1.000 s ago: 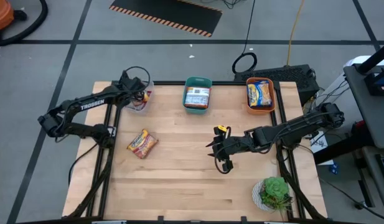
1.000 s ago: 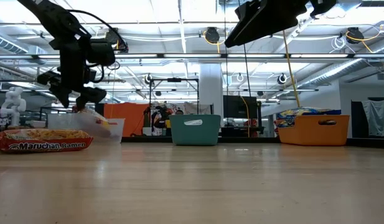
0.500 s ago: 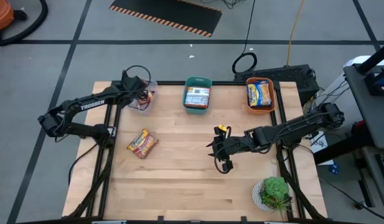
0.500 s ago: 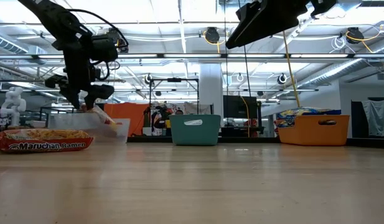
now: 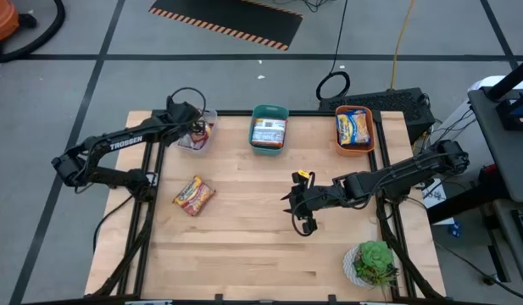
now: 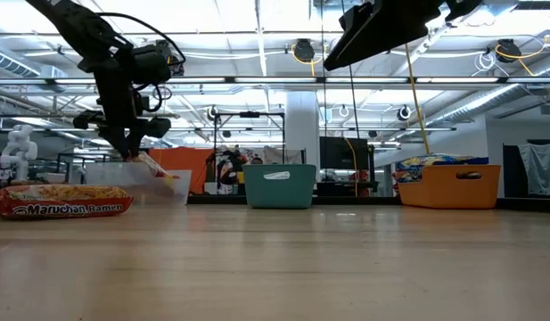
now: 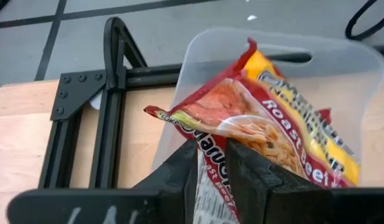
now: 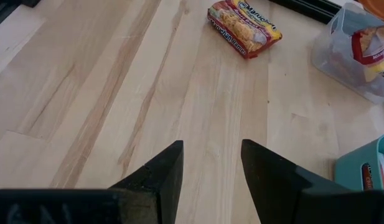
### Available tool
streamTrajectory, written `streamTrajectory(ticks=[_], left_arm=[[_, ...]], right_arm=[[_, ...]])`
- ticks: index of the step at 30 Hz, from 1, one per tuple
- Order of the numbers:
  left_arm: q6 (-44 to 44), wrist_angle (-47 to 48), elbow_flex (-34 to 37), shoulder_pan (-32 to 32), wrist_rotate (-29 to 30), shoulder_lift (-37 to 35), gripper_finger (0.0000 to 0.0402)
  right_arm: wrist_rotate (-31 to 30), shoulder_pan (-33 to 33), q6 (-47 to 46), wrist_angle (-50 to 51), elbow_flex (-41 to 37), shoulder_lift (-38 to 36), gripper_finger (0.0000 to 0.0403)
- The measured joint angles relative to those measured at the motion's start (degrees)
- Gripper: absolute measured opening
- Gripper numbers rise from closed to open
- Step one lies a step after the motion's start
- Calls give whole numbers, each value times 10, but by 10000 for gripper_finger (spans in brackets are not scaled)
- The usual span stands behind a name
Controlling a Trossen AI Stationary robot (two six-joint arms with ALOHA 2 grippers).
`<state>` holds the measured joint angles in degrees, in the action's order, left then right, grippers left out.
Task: Sort Maruchan noodles
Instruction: Put the right red noodle pack into the transparent bin
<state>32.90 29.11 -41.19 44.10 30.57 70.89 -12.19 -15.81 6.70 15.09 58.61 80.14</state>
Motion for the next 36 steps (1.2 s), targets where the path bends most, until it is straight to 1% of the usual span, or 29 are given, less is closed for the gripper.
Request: streamTrajectory(ticks=[4, 13, 23, 25, 27, 29, 36], left_arm=[[-9, -21, 0, 0, 0, 0, 86], [1, -27, 0, 0, 0, 0, 86], [-45, -22, 0, 0, -1, -1, 86], [-53, -22, 0, 0, -2, -1, 92], [-56, -22, 0, 0, -2, -1, 109], [-57, -22, 0, 0, -2, -1, 137], [-40, -21, 0, -4, -2, -1, 261]], right_arm=[[0, 0, 0, 0, 0, 0, 157], [0, 0, 0, 2, 0, 0, 157], [0, 0, 0, 2, 0, 0, 157], [0, 0, 0, 2, 0, 0, 157], [0, 0, 0, 2, 0, 0, 157], [0, 0, 0, 2, 0, 0, 157], [0, 0, 0, 2, 0, 0, 157]])
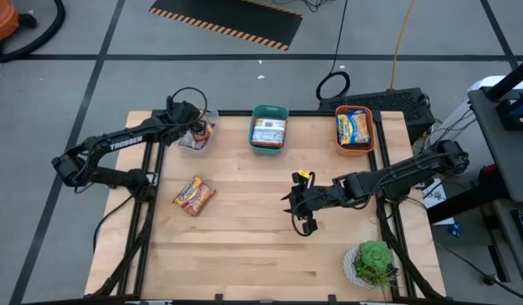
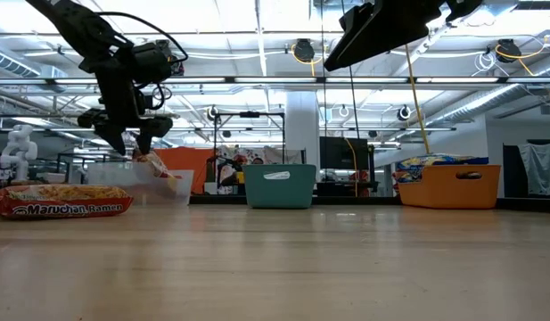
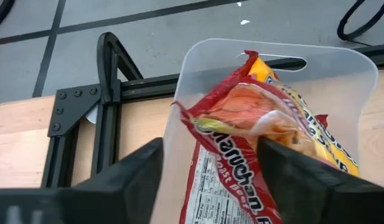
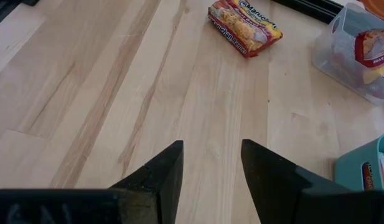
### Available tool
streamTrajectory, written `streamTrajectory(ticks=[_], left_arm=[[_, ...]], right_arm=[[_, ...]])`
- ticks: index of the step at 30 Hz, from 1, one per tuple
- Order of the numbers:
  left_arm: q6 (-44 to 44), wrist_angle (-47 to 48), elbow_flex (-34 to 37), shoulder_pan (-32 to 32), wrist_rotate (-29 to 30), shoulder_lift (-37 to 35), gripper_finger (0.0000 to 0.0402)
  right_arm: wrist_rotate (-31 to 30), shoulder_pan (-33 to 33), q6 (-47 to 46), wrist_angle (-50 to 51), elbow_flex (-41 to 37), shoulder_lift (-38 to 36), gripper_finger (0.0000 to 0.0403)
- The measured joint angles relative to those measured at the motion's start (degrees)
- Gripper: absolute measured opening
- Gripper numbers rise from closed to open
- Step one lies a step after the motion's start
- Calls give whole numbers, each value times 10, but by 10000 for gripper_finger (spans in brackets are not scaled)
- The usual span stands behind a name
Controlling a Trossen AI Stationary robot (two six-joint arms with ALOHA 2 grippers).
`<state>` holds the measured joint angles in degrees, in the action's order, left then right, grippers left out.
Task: Sort Maruchan noodles
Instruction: Put the right red noodle pack into the transparent bin
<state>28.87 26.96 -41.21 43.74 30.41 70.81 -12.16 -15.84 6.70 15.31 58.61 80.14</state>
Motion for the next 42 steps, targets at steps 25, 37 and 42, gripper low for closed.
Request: streamTrajectory(ticks=[25, 37, 42], left_arm=[[35, 23, -44, -48, -19, 4, 333], [72, -74, 9, -40, -35, 6, 333], [69, -76, 10, -31, -35, 6, 333]], right_arm=[[0, 0, 0, 0, 0, 0, 157], [0, 0, 0, -5, 0, 0, 157], [0, 0, 0, -5, 0, 0, 157]])
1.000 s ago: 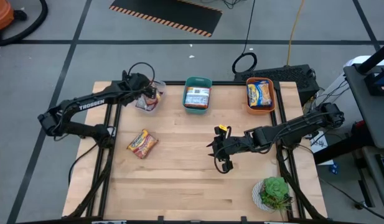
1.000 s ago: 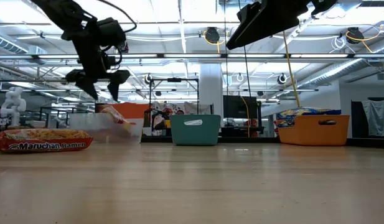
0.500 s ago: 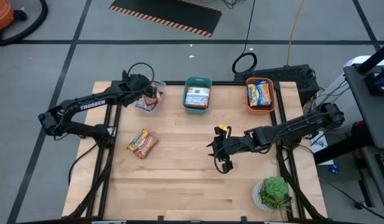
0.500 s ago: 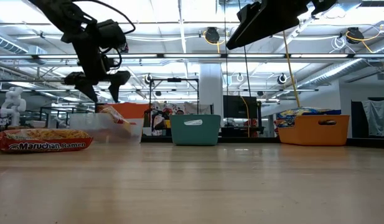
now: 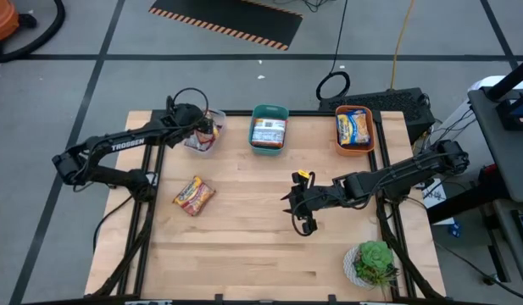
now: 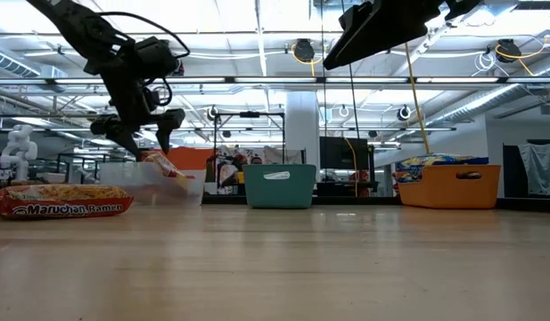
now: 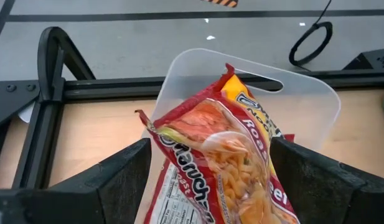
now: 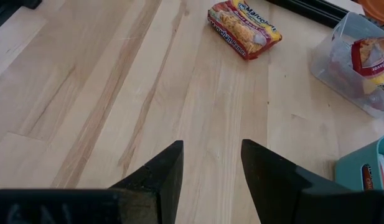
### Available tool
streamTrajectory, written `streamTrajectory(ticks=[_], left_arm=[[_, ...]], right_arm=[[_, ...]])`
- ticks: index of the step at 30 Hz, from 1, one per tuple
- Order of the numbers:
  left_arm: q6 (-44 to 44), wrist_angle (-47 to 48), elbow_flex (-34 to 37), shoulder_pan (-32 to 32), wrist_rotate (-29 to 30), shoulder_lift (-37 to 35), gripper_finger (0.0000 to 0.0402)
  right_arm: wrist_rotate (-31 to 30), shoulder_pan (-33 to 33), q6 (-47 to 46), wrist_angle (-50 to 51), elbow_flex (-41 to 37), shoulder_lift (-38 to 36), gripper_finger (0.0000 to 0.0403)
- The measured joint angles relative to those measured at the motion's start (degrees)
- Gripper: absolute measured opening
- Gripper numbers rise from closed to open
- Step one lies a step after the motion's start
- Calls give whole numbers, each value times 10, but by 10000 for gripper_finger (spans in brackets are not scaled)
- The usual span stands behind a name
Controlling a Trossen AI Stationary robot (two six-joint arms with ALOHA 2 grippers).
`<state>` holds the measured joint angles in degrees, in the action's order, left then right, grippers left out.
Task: Sort Maruchan noodles
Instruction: Put the right red noodle pack into the transparent bin
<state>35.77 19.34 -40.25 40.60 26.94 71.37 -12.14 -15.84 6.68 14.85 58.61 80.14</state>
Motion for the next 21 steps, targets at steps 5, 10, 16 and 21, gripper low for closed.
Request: streamTrajectory(ticks=[5, 10, 16, 21], left_arm=[[-13, 0, 0, 0, 0, 0, 313], [-14, 1, 0, 0, 0, 0, 254], [-5, 1, 0, 0, -1, 0, 190], [-10, 1, 0, 0, -1, 12, 159]], right_arm=[[0, 0, 0, 0, 0, 0, 157], [0, 0, 0, 0, 0, 0, 157], [0, 0, 0, 0, 0, 0, 157], [0, 0, 0, 0, 0, 0, 157]])
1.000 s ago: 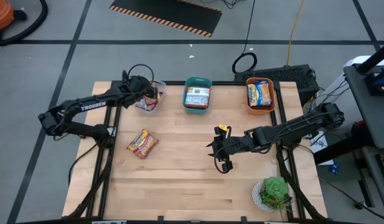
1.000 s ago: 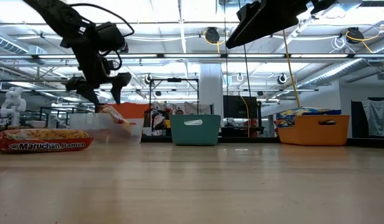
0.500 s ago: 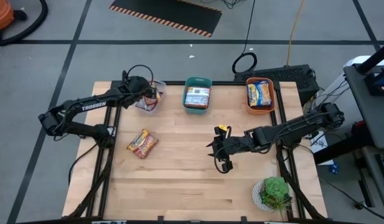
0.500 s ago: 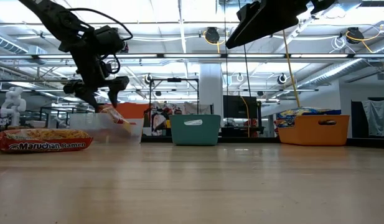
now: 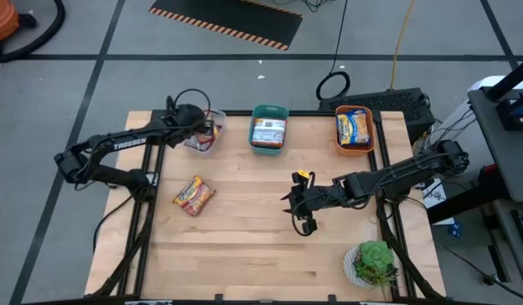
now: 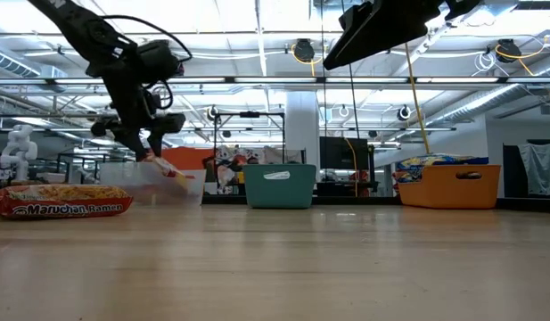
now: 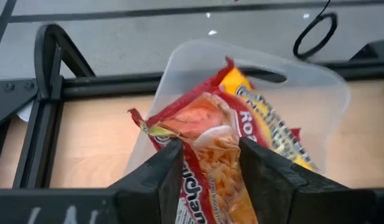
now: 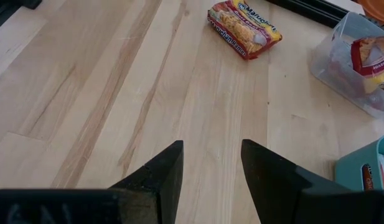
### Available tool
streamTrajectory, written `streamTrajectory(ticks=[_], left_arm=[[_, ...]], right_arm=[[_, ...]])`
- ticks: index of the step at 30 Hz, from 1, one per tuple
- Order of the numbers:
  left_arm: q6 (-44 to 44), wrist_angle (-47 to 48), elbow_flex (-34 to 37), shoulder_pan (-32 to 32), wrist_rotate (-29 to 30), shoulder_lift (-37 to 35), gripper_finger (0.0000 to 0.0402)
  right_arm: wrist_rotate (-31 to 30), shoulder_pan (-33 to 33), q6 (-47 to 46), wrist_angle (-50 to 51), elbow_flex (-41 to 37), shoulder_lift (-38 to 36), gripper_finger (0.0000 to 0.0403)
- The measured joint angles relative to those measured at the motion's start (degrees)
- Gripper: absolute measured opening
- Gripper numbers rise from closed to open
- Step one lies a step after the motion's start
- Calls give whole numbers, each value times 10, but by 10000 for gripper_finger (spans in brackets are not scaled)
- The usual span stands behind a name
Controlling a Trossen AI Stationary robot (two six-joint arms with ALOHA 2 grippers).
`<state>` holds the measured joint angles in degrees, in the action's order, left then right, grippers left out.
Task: Sort Maruchan noodles
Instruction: Put the right red noodle pack into the transparent bin
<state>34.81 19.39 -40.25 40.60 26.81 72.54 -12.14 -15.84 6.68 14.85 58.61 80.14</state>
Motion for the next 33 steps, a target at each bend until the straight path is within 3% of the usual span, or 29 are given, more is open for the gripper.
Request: streamTrajectory(ticks=[13, 24, 30, 33], left_arm=[[-45, -54, 0, -2, -5, 51, 148], [-163, -80, 0, -2, -14, 51, 9], [-213, -87, 0, -6, -28, 27, 5], [-265, -88, 0, -9, -85, -14, 5]], right_arm=[[0, 0, 0, 0, 0, 0, 157], [0, 0, 0, 5, 0, 0, 157], [0, 0, 0, 5, 0, 0, 157], [0, 0, 0, 5, 0, 0, 157]])
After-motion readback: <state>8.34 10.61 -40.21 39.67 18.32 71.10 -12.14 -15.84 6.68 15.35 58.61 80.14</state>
